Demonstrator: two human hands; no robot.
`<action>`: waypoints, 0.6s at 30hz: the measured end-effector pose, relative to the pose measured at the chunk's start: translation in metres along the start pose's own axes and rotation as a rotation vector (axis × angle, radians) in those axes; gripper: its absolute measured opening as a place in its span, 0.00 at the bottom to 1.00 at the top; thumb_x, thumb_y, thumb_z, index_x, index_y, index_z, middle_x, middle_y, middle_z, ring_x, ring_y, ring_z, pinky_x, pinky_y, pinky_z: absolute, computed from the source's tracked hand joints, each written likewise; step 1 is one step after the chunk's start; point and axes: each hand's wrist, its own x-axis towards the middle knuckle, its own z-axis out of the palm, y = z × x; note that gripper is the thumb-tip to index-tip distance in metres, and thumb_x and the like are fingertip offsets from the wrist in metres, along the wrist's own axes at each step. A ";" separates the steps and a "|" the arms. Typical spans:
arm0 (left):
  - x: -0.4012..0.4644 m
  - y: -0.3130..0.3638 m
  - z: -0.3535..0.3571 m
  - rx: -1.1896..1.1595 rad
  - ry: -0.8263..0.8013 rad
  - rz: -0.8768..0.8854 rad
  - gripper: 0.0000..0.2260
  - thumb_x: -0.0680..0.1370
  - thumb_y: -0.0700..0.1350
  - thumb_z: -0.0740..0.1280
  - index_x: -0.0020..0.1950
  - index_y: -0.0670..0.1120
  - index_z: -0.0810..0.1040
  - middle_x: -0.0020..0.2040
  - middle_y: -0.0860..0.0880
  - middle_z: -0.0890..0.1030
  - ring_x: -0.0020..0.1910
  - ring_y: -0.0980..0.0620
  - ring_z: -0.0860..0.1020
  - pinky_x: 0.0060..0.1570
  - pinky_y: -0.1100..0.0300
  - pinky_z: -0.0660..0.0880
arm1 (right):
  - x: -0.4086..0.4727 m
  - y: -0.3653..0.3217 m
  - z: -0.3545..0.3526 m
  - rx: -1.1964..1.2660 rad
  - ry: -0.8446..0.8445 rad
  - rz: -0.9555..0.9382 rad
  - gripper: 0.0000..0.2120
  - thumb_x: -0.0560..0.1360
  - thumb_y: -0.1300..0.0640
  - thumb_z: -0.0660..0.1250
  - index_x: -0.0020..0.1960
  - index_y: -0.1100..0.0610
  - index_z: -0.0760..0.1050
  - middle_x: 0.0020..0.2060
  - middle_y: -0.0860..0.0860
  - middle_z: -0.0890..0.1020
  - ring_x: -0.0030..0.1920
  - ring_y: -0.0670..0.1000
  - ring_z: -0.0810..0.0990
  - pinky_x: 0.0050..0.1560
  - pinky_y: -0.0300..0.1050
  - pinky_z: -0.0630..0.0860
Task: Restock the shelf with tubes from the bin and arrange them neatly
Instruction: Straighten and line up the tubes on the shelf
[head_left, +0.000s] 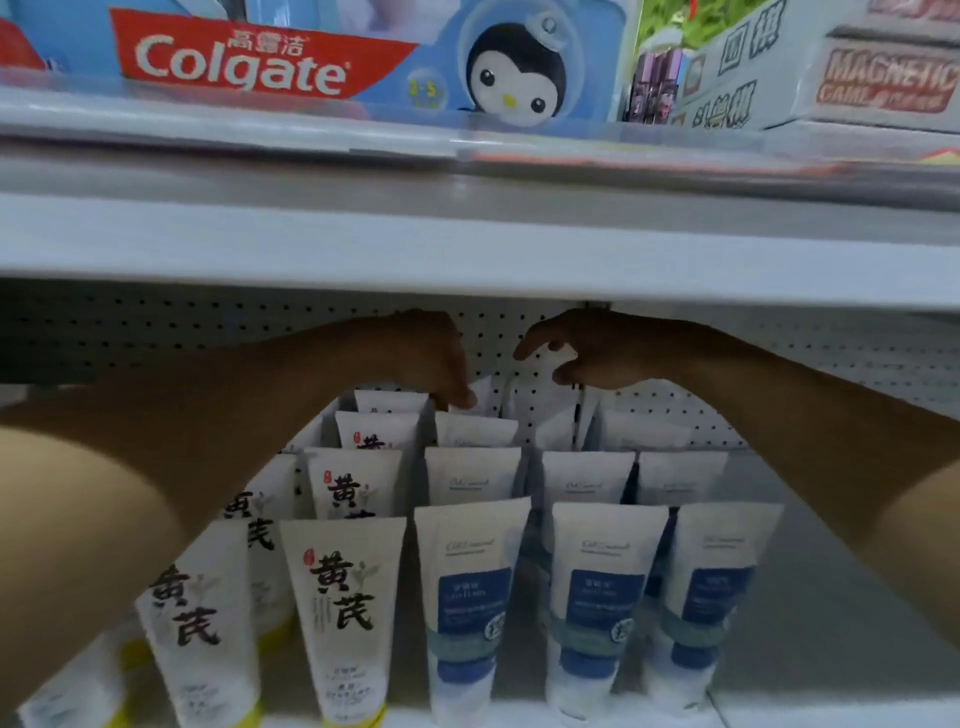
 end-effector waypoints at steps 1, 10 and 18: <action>0.001 0.001 0.001 0.031 -0.023 -0.013 0.16 0.74 0.52 0.69 0.50 0.40 0.82 0.52 0.45 0.82 0.52 0.47 0.78 0.57 0.55 0.75 | 0.003 0.002 0.001 0.000 -0.008 -0.011 0.21 0.78 0.59 0.61 0.68 0.43 0.66 0.71 0.48 0.64 0.68 0.50 0.66 0.64 0.37 0.65; 0.005 0.000 0.002 0.096 -0.008 -0.045 0.15 0.75 0.48 0.69 0.59 0.42 0.78 0.58 0.47 0.79 0.53 0.52 0.75 0.50 0.64 0.68 | 0.019 0.009 0.005 -0.003 -0.070 -0.118 0.20 0.78 0.59 0.62 0.67 0.44 0.68 0.71 0.48 0.64 0.67 0.49 0.66 0.67 0.42 0.66; 0.006 0.000 0.003 0.113 0.003 -0.046 0.16 0.76 0.48 0.68 0.61 0.42 0.78 0.60 0.47 0.77 0.57 0.51 0.74 0.43 0.66 0.67 | 0.027 0.006 0.009 -0.003 -0.026 -0.190 0.06 0.75 0.57 0.67 0.39 0.52 0.74 0.37 0.43 0.74 0.38 0.43 0.73 0.38 0.32 0.68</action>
